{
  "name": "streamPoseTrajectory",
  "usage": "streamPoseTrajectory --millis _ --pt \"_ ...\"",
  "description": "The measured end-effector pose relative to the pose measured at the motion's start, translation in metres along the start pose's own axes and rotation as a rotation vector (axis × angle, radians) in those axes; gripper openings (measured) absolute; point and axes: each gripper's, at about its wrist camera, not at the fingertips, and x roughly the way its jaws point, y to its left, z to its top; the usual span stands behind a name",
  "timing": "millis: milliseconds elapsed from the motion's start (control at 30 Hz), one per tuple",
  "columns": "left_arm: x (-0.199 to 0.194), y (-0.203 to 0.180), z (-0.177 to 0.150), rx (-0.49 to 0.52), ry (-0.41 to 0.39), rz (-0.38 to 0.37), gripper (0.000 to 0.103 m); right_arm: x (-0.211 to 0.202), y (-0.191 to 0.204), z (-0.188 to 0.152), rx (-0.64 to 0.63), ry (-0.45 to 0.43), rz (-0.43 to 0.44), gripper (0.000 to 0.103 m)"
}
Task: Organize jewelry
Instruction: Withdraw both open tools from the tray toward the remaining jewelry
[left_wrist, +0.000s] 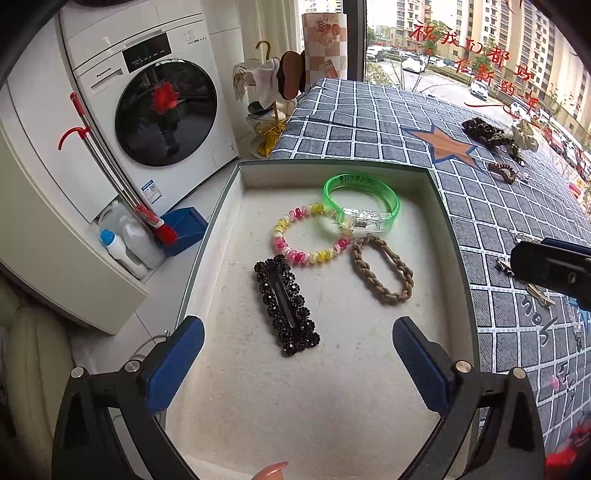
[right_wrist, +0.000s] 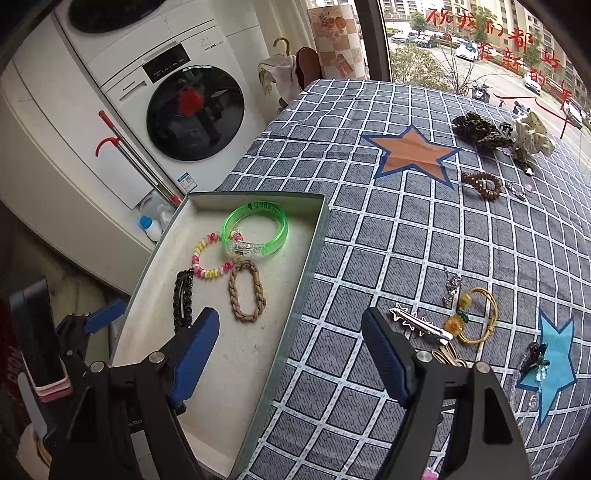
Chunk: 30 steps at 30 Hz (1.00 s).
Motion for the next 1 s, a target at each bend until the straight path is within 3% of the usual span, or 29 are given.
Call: streamPoseTrajectory --millis 133,233,533,733,1000 --pt "-0.003 -0.005 -0.007 0.002 0.009 -0.006 0.103 -0.006 -0.016 -0.011 0.017 0.013 -0.023 0.084" --pt "-0.006 -0.009 -0.012 0.007 0.009 -0.009 0.103 -0.012 -0.028 -0.018 0.02 0.014 -0.037 0.103" --pt "-0.025 -0.036 -0.02 0.06 -0.002 -0.058 0.103 -0.031 -0.054 -0.045 0.04 -0.007 -0.054 0.103" --pt "-0.036 -0.07 -0.025 0.117 -0.007 -0.073 0.103 -0.037 -0.073 -0.071 0.046 0.049 -0.058 0.103" --pt "-0.05 -0.117 -0.027 0.188 -0.026 -0.119 0.103 -0.053 -0.117 -0.105 0.093 0.065 -0.142 0.103"
